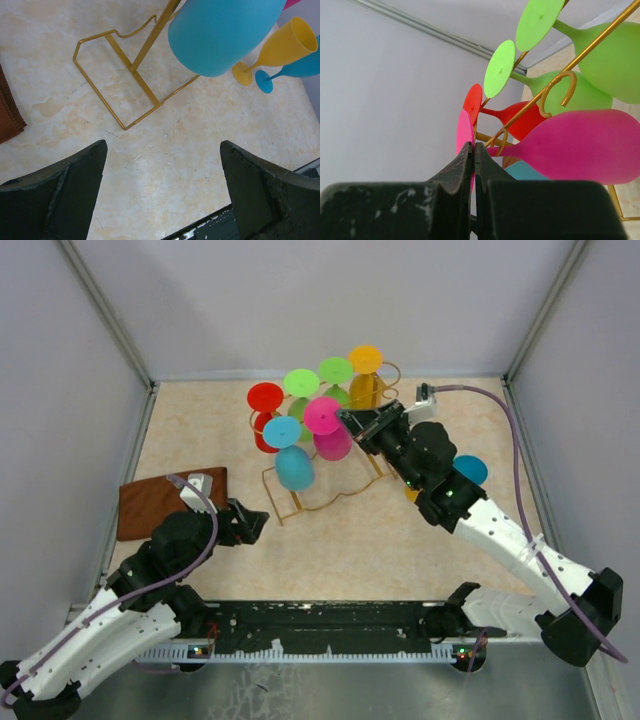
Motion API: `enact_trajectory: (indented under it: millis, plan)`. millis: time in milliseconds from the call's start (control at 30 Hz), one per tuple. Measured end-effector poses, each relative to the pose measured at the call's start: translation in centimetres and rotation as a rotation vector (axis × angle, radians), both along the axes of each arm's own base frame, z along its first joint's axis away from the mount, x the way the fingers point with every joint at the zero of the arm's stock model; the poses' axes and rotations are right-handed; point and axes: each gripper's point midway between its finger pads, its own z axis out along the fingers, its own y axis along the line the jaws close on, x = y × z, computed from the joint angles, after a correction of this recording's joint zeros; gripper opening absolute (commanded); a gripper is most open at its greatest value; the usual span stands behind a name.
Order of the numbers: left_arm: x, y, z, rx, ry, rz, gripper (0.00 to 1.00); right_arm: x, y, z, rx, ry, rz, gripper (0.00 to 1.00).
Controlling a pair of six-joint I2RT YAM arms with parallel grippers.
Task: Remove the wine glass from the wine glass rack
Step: Pick up the wine glass from the wine rack.
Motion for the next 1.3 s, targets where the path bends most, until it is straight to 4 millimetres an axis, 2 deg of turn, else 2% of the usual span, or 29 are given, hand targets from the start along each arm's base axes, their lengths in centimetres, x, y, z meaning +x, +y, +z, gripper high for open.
enact_trajectory:
  millis: [400, 800, 1033, 1300]
  plan:
    - [0.0, 0.0, 0.0, 0.000, 0.000, 0.000, 0.99, 0.2, 0.7, -1.0, -0.019, 0.019, 0.021, 0.00]
    - [0.0, 0.0, -0.2, 0.002, 0.002, 0.000, 0.99, 0.1, 0.8, -1.1, -0.038, 0.010, 0.029, 0.00]
    - [-0.1, -0.2, -0.2, -0.001, 0.004, -0.011, 0.99, -1.6, -0.1, -1.2, -0.108, -0.081, 0.061, 0.00]
    - [-0.3, -0.7, 0.0, -0.026, 0.010, -0.032, 0.99, -3.7, -1.2, 0.1, -0.230, -0.228, 0.099, 0.00]
